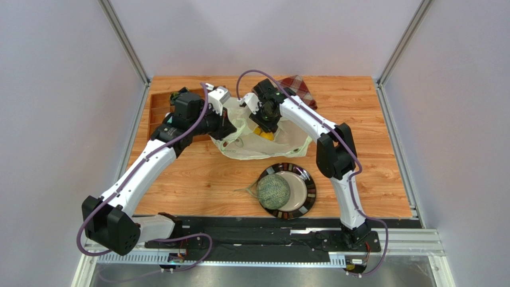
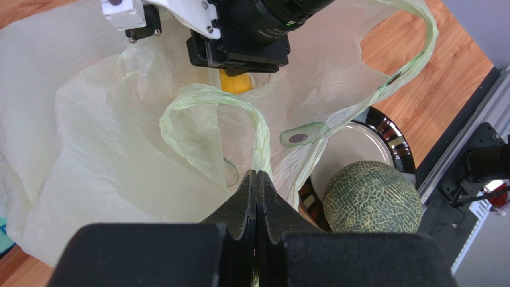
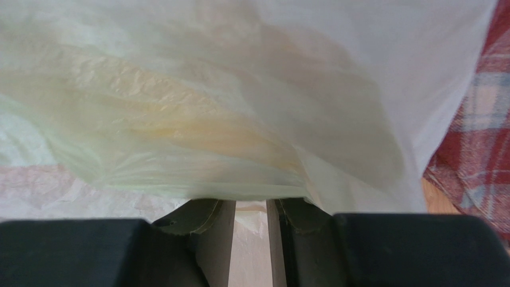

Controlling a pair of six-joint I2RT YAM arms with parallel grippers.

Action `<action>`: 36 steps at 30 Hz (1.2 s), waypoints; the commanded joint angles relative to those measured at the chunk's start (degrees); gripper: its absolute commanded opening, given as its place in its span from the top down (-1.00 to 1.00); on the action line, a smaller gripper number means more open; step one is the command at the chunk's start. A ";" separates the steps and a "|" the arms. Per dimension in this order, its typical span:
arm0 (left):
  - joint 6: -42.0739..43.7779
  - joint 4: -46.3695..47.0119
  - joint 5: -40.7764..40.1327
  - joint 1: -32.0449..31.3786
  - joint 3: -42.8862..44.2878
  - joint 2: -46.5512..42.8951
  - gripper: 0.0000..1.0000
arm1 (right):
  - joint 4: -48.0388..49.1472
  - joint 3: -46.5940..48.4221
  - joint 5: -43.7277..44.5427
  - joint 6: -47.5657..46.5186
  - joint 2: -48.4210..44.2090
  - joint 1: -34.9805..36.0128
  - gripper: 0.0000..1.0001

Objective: Take the fake fruits out of the plastic bag
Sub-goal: Take out the fake fruit from the plastic bag.

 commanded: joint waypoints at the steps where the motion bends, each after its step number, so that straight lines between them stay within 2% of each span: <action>1: -0.07 -0.31 1.31 0.42 0.38 0.39 1.00 | -1.47 3.20 -1.61 -0.46 1.45 0.00 0.38; 5: 0.02 -0.05 1.31 0.42 0.38 0.74 1.00 | -3.93 3.20 -2.85 -0.99 2.59 0.00 0.25; 6: 0.02 0.04 1.31 0.42 0.29 0.74 1.00 | -4.28 3.11 -2.94 -0.99 2.77 -0.09 0.09; 9: 0.11 0.04 1.40 0.42 0.29 0.83 1.00 | -5.69 3.73 -3.11 -0.37 4.00 0.00 -0.21; 18: 0.11 0.22 1.40 0.42 0.20 0.91 1.00 | -7.80 5.83 -4.34 0.16 6.46 0.00 -0.31; 22: 0.81 -0.22 1.14 0.42 0.29 0.48 1.00 | -11.74 9.61 -4.43 -0.02 8.31 -0.09 -0.32; 25: 0.81 0.22 0.87 0.50 -0.06 0.30 1.00 | -11.93 9.18 -4.61 -0.11 8.13 0.00 -0.17; 26: 0.73 0.30 0.96 0.50 -0.06 0.21 1.00 | -11.93 9.09 -4.69 -0.02 7.96 0.00 0.01; 29: 0.90 0.30 0.88 0.50 0.11 0.21 1.00 | -11.76 9.18 -4.61 0.33 6.21 0.00 0.29; 32: 0.81 0.92 0.87 0.50 0.29 0.21 1.00 | -11.23 9.18 -2.94 1.39 2.61 -0.09 0.37; 35: 0.55 2.06 0.53 0.50 0.46 0.91 1.00 | -10.88 6.30 -5.48 0.60 -5.99 -0.27 0.37; 36: 0.29 2.41 0.26 0.50 0.55 1.35 1.00 | -10.96 5.23 -8.97 0.16 -10.45 -0.27 0.36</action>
